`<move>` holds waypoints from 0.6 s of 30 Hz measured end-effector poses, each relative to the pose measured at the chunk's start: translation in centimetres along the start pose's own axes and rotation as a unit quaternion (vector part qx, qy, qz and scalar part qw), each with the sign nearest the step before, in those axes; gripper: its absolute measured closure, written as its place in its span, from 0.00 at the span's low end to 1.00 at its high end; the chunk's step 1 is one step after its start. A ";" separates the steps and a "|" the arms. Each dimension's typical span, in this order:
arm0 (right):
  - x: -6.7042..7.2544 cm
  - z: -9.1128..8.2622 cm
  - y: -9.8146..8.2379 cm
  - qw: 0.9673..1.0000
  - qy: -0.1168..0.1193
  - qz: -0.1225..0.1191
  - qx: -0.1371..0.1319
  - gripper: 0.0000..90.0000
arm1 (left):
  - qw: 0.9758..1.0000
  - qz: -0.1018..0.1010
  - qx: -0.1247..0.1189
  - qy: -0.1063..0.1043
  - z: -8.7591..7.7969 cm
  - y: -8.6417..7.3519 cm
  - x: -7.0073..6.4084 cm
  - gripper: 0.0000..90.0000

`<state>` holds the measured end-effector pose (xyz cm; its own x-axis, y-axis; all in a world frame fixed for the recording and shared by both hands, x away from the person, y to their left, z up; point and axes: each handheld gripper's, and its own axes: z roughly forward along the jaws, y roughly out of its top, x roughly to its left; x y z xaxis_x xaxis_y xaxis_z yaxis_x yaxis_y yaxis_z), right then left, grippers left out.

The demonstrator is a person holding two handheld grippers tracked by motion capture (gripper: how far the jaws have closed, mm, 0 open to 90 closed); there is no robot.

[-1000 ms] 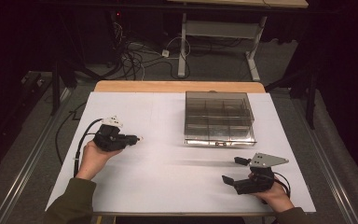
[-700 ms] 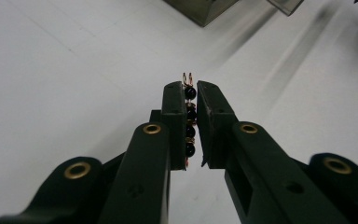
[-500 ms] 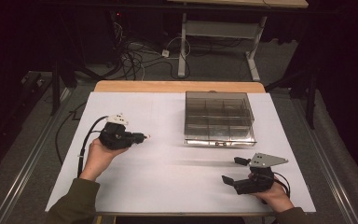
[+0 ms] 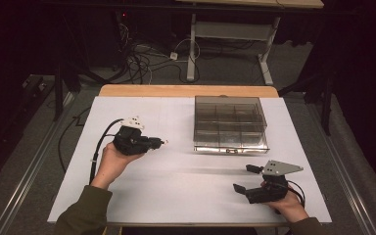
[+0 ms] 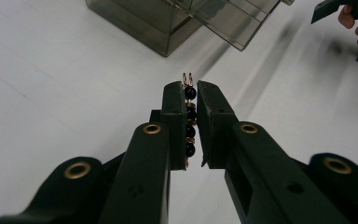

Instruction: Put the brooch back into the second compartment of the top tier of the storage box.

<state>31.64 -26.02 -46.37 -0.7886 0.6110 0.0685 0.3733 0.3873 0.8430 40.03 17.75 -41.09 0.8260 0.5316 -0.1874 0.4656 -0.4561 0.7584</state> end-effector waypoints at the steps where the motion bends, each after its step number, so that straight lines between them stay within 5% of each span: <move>1: 0.0 0.0 0.0 1.000 0.000 0.000 0.000 0.15 | 1.000 0.000 -0.001 0.000 0.1 0.1 -0.1 0.89; 18: 0.0 0.0 0.0 1.000 0.001 0.001 -0.001 0.15 | 0.999 0.026 -0.013 -0.018 1.0 2.8 -1.3 0.89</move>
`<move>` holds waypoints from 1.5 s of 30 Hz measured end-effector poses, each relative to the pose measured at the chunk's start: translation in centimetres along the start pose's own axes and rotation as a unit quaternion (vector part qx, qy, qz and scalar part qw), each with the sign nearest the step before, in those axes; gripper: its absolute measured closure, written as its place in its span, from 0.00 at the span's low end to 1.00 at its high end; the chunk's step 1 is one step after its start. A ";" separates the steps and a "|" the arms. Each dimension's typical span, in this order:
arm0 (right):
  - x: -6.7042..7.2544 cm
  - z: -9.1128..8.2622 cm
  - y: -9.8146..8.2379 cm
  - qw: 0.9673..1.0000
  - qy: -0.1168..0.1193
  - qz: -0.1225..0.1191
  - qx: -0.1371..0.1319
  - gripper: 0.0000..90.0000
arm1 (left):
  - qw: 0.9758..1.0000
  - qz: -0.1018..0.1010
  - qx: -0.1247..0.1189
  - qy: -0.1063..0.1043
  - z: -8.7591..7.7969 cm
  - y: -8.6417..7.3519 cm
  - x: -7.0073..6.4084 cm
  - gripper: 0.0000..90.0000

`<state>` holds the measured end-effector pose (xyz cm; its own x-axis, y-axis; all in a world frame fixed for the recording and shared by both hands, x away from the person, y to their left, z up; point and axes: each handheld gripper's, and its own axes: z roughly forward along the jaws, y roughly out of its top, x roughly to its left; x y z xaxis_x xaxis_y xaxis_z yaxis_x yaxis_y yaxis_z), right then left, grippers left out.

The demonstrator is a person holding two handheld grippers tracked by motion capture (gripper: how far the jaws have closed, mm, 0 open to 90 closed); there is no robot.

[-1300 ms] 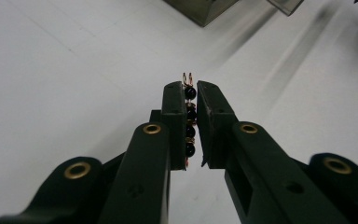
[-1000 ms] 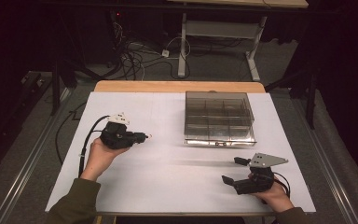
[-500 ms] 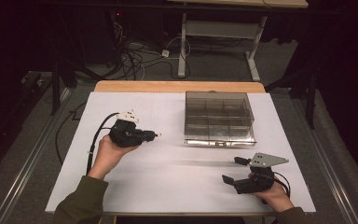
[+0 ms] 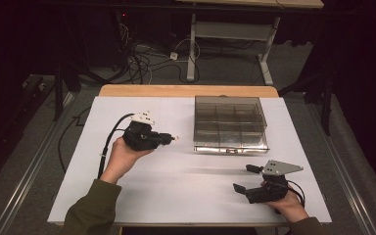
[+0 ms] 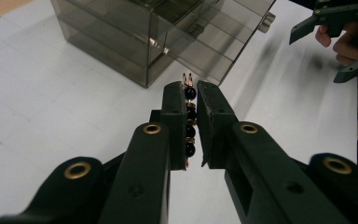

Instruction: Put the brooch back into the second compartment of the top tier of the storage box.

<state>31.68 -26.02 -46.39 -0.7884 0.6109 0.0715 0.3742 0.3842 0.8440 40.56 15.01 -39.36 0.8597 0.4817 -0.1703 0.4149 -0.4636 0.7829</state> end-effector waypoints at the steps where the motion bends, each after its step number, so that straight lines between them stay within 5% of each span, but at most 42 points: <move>1: 0.0 0.0 0.0 1.000 0.000 0.000 0.000 0.15 | 1.000 0.002 0.000 -0.001 0.1 0.2 -0.1 0.89; 45: 0.1 -0.1 0.0 1.000 0.000 0.000 -0.001 0.15 | 0.996 0.052 -0.006 -0.066 6.9 6.5 -2.9 0.89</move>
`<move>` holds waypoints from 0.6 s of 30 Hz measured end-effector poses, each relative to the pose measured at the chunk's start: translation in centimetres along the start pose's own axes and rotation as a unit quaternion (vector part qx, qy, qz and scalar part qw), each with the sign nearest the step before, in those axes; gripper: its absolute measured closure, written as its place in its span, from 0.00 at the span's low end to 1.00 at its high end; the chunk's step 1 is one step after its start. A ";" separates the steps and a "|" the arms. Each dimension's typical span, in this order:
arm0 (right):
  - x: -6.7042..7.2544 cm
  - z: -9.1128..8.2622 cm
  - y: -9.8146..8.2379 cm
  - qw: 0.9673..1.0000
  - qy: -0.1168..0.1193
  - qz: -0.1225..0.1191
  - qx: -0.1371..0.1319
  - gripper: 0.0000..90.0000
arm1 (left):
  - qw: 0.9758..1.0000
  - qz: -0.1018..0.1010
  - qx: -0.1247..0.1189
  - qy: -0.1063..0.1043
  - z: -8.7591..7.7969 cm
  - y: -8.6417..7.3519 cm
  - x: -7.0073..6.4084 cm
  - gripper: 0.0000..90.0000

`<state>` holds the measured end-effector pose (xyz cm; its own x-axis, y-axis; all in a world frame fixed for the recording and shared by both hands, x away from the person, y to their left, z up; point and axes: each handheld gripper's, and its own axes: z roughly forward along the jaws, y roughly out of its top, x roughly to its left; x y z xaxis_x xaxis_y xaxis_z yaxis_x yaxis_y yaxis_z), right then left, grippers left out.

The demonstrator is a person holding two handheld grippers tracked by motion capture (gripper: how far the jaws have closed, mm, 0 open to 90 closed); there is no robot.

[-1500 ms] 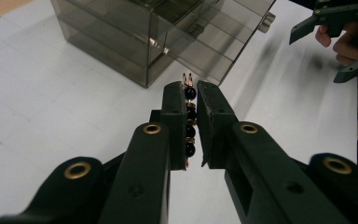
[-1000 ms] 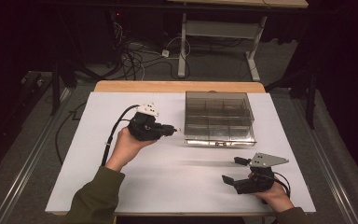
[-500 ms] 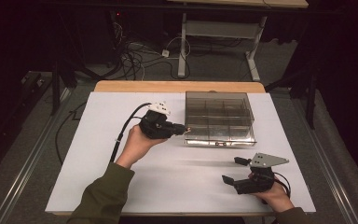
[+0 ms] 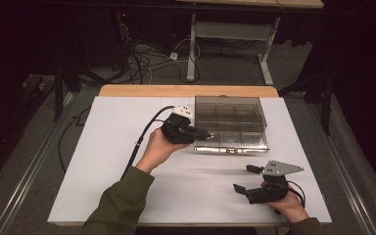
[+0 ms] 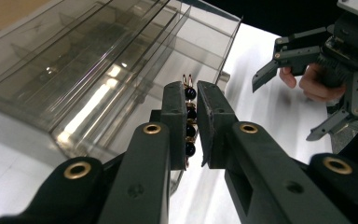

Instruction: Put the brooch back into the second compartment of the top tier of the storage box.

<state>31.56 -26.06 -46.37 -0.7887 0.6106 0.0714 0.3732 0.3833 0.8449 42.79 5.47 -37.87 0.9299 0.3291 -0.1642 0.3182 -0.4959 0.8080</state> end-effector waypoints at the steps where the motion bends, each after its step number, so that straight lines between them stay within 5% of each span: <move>1: 0.0 0.0 0.0 1.000 0.000 0.000 0.000 0.15 | 1.000 0.001 0.000 -0.002 0.2 0.2 0.0 0.89; 18: 0.0 0.0 -0.1 1.000 0.000 -0.001 0.001 0.15 | 1.000 0.006 0.002 -0.017 3.2 1.6 -0.3 0.89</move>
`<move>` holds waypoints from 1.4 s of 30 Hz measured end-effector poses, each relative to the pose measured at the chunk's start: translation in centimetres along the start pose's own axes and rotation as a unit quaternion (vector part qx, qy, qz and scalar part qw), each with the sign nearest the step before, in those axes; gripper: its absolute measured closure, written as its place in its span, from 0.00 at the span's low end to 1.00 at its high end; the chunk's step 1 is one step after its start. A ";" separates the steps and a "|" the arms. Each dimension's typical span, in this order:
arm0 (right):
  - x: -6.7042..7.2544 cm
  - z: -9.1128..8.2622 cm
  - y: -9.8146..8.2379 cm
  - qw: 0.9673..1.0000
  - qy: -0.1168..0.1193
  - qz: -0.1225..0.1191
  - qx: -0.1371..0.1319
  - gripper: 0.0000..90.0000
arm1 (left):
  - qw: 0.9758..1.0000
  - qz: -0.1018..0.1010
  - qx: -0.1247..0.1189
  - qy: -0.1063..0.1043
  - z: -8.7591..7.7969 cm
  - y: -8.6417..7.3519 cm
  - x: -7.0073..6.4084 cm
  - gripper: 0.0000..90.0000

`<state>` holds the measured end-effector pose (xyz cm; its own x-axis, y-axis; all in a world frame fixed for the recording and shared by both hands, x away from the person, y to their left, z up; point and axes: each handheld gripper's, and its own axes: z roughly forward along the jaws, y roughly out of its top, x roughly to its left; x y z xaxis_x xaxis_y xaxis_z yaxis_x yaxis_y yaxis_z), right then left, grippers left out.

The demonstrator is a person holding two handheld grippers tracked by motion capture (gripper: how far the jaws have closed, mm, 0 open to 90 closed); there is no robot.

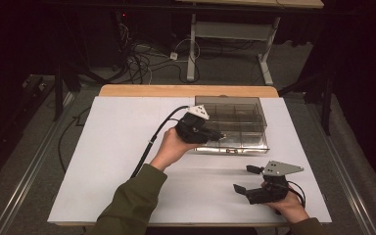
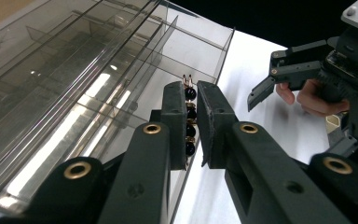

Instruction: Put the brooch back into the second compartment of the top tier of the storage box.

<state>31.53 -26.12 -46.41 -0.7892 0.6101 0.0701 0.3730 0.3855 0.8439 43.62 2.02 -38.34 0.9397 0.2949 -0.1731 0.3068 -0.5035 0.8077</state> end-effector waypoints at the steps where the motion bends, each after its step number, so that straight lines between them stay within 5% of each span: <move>1: 0.0 0.0 0.0 1.000 0.000 0.000 0.000 0.15 | 1.000 -0.001 0.001 -0.001 0.2 0.1 0.0 0.89; 23: 0.0 -0.1 -0.1 1.000 0.000 0.001 0.000 0.15 | 1.000 -0.004 0.018 -0.018 3.7 0.9 -0.4 0.89; 42: 0.0 -0.1 -0.1 1.000 0.000 0.002 0.000 0.15 | 0.999 -0.012 0.036 -0.008 4.6 0.8 -0.2 0.84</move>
<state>31.48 -26.25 -46.43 -0.7876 0.6119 0.0731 0.3757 0.3828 0.8440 44.37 -2.13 -40.26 0.9341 0.2951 -0.2008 0.3385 -0.5536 0.7609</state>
